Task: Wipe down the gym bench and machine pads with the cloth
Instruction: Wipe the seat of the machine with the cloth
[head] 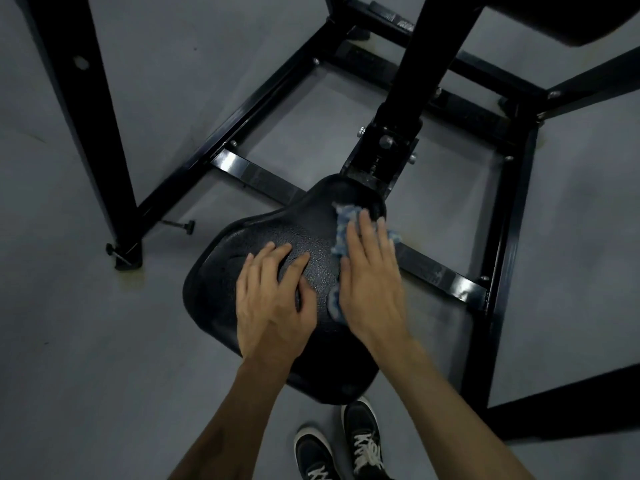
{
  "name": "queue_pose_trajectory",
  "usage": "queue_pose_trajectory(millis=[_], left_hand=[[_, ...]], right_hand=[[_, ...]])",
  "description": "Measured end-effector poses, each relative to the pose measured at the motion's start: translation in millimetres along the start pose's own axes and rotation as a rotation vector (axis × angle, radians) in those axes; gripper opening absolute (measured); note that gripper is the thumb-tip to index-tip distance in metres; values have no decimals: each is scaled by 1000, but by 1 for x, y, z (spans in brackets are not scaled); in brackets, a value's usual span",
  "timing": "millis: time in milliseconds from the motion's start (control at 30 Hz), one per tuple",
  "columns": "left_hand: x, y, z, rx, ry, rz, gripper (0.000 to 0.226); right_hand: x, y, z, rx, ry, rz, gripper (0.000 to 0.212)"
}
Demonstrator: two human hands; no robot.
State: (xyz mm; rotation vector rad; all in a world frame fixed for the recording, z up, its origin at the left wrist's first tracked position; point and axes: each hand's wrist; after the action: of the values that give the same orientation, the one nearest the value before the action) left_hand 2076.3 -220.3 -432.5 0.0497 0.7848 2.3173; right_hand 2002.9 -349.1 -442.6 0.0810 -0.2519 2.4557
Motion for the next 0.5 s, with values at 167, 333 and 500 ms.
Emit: queue_pose_trajectory(millis=[167,333,500], left_hand=[[1,-1,-2,-5,7,-5,33],[0,-1,-2,-1,17,-12,33],[0,-3,-3,-12,13,-8,33]], right_hand=[[-47,-21,-1,23,-25,-67,54],[-1,9,2,38,27,195,51],[-40,-12,0,35,-2,-77,53]])
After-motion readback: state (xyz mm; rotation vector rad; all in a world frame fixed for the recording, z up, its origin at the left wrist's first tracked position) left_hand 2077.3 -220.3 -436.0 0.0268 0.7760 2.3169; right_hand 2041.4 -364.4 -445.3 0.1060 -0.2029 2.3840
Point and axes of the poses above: each hand's wrist, its own x-axis away from the middle knuckle, its own z-axis out of the back of the hand, y = z × x, and after that the axes turned 13 degrees about x, right-handed
